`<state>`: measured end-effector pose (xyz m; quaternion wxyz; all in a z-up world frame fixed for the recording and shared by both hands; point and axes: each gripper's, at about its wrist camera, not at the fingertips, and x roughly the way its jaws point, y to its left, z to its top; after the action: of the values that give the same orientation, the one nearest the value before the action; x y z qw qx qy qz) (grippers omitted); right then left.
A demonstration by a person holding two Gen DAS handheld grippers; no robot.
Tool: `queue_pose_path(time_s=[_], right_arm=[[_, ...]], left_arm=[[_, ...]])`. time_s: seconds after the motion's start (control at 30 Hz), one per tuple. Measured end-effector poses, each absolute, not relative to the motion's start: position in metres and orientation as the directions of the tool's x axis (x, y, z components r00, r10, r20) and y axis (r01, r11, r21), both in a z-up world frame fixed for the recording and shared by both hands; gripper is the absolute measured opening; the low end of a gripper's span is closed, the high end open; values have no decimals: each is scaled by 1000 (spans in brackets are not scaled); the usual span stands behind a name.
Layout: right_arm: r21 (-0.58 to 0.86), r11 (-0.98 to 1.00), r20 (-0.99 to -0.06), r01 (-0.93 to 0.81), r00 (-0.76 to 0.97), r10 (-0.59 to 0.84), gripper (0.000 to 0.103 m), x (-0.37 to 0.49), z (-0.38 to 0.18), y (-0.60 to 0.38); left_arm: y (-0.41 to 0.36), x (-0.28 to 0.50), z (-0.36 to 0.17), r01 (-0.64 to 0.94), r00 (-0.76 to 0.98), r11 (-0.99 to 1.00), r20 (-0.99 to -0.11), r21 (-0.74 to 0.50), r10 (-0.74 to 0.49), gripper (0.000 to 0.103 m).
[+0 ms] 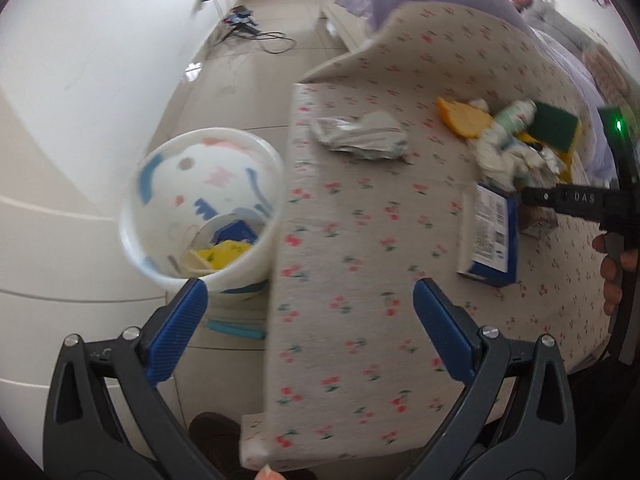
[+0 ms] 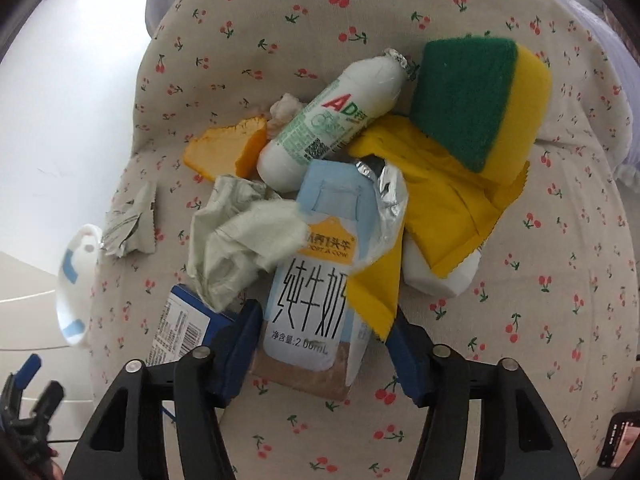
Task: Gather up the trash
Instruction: 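Grasp the milk carton on the bed with the right tool, then grasp the blue-white box with the left tool while the right tool lifts the carton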
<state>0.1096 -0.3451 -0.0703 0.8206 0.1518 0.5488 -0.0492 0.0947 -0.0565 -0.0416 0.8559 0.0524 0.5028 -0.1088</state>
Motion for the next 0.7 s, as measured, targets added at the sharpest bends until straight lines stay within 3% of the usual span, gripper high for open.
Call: queue_pose_path(time_s=[0.4,0.6,0.7], right_arm=[[290,942,-855,169,487,176,55,40,-25,-381],[321,934,-827,158,528,195,54,28,-6,-389],[330,932,-817,151,539,202,55,24,-1,-391]], left_arm=[[-144,94,-59,371,414,926,-881,-68,-230,102],[-175,95,-69,430,367,894,-880,-126,-300,93],[-183,96,-74,442,355,888,-884,-127,-304,83]])
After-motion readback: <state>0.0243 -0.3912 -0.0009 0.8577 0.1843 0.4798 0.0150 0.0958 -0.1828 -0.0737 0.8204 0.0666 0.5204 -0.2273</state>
